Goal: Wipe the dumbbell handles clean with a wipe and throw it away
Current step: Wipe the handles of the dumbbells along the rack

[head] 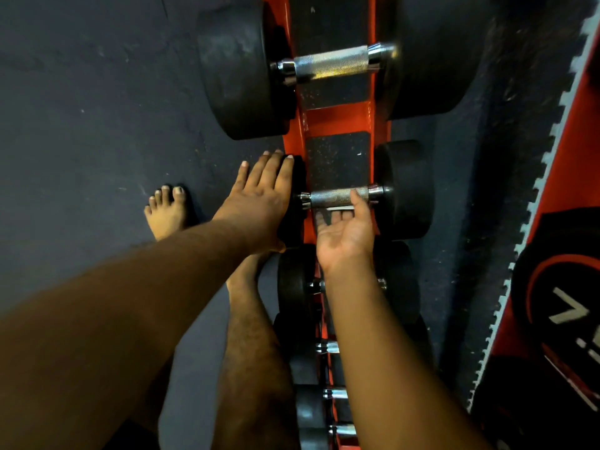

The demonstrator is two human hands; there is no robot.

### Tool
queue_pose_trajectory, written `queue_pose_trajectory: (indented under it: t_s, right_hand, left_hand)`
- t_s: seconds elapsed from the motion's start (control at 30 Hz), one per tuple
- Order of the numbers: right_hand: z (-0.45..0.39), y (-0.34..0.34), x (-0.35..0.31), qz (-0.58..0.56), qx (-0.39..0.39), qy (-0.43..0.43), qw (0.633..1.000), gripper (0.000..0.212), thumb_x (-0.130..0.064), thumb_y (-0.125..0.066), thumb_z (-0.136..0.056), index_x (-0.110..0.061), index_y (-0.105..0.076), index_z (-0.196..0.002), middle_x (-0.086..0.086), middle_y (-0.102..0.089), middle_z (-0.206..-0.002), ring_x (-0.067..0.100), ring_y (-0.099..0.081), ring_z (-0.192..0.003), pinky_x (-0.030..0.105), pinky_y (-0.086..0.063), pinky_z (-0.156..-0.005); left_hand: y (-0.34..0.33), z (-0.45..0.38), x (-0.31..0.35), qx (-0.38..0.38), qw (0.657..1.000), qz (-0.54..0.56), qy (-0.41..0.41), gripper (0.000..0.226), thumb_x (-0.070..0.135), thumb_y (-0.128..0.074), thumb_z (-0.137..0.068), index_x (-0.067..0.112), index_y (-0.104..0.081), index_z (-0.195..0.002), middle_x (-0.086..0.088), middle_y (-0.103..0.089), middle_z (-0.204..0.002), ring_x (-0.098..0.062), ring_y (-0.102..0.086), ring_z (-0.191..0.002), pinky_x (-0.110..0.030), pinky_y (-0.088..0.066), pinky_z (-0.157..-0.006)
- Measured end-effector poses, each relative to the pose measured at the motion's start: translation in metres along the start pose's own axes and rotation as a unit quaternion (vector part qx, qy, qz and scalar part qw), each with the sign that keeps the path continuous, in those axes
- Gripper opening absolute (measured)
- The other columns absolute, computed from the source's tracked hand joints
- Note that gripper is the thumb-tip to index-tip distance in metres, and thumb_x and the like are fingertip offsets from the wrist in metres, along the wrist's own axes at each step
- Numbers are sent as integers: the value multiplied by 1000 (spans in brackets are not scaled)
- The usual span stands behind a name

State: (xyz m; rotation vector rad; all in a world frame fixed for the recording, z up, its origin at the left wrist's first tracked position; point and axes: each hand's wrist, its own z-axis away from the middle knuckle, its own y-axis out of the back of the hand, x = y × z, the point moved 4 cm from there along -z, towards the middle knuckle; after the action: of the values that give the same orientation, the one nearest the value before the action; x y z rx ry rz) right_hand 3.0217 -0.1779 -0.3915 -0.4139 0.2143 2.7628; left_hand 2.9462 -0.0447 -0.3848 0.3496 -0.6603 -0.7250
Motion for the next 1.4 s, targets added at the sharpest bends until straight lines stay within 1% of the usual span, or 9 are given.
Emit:
queue_pose_trajectory:
  t_s: [0.2,0.33,0.8,0.87,0.97,1.07,1.13,1.3,1.4]
  right_hand:
    - [-6,-16,6,4,0,-14,1000,17,-27,-63,-96,-13,-66,-106,16,-70,-115,27,-67,-102,37,-53,-93]
    - [-2,3,37,88,-6,-42,995,37,-24,-68,-93,-10,-64,-127,18,-71,-119,28,-70,-105,36,-59,-77]
    - [-1,41,41,234,-7,120,965,20,3,-57,-96,-13,-68,-98,-2,-71,-81,7,-67,-72,27,-54,-75]
    - [11,40,20,380,-4,263,887,24,-1,-57,-96,-11,-71,-113,-1,-75,-99,9,-71,-92,26,-55,-89]
    - [26,18,-13,603,-24,507,615,34,-4,-55,-98,-13,-68,-127,3,-69,-126,12,-62,-119,18,-44,-105]
    - [13,-7,0,791,-115,490,349,51,-5,-47,-96,-15,-51,-145,9,-46,-154,25,-34,-148,49,-19,-124]
    - [2,3,8,846,-128,468,220,65,-9,-44,-93,-15,-31,-157,10,-25,-165,27,-13,-155,59,-6,-123]
    - [1,29,-11,839,4,488,240,78,-17,-55,-98,-8,-8,-160,18,-6,-167,34,0,-155,57,-9,-124]
    - [1,19,10,859,-59,480,166,74,-21,-51,-97,-5,-13,-159,20,-13,-166,36,-3,-154,57,-2,-124]
  left_hand:
    - [0,-1,0,-5,1000,-11,0,153,55,-93,-61,12,18,-158,-14,10,-169,-32,12,-156,-53,2,-126]
    - [1,-1,1,-8,1000,3,1,148,56,-88,-66,12,17,-158,-14,11,-169,-31,13,-156,-53,3,-126]
    - [1,-1,1,-17,1000,6,-1,152,58,-90,-61,10,16,-159,-16,11,-169,-32,13,-156,-55,2,-126]
    - [1,0,1,-14,1000,5,0,152,58,-90,-62,9,16,-159,-16,10,-169,-32,12,-156,-55,2,-126]
    - [0,0,1,-9,1000,6,0,151,58,-90,-63,10,17,-158,-16,10,-169,-32,12,-156,-55,2,-126]
    - [1,0,2,-7,1000,12,-1,148,61,-87,-65,11,16,-159,-15,10,-169,-31,13,-156,-56,1,-126]
    - [2,0,1,-8,1000,12,-3,148,60,-88,-64,11,15,-159,-16,10,-169,-31,13,-156,-56,1,-126]
    - [0,0,0,-6,1000,6,-4,153,56,-92,-59,11,14,-159,-16,7,-169,-32,12,-156,-57,-1,-126]
    - [0,-1,1,-4,1000,-2,-4,155,57,-93,-57,9,14,-159,-16,7,-169,-32,11,-156,-57,0,-126]
